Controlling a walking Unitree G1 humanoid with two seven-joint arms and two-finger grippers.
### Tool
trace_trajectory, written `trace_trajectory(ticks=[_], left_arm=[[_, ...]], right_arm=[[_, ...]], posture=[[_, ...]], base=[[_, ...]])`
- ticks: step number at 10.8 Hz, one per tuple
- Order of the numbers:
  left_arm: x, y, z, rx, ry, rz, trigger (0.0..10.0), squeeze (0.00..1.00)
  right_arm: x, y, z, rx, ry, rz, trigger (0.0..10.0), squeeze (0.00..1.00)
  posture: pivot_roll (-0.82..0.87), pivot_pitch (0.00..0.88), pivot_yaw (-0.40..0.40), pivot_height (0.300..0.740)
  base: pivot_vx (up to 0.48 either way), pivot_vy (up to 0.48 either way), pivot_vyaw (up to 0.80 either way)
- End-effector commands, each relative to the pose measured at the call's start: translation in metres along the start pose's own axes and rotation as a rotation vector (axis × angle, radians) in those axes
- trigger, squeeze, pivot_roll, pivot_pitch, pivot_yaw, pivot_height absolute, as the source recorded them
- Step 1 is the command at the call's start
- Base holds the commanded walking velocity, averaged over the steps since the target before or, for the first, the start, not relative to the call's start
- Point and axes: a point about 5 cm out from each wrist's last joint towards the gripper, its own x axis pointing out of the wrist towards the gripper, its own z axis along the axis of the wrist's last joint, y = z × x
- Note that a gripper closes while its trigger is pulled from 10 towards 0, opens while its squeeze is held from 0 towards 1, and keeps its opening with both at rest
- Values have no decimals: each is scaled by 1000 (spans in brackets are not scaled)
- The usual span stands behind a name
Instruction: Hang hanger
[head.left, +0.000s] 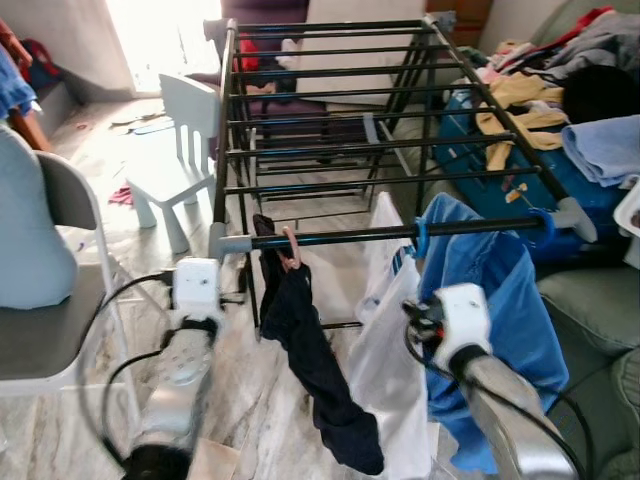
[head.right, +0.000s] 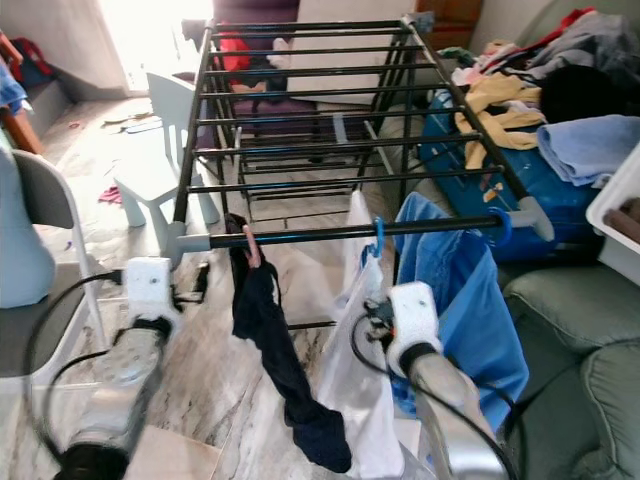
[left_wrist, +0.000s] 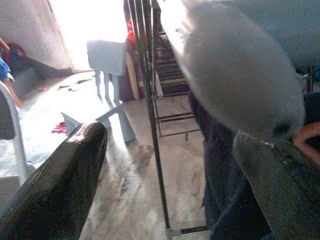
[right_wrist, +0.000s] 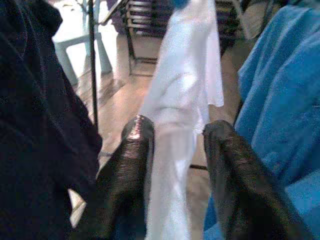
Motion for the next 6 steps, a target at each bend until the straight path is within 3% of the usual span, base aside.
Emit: trace_trajectory(ticks=[1,3,6], left_arm=[[-6,8,-2,26,15,8,10000,0],[-18,10,-2,39,16,-27,10000,0],[-15,3,-2,34,33,-35,10000,0]], right_arm=[[-5,-1,7,-8,-32,-7,10000,1000],[-13,-5,5,5,-46,-20,10000,1000],[-14,-6,11,8,-88,-38,10000,1000]], posture=[[-155,0,20,740],[-151,0,24,740],[-160,0,20,740]], base=[[0,0,0],[0,0,0],[0,0,0]])
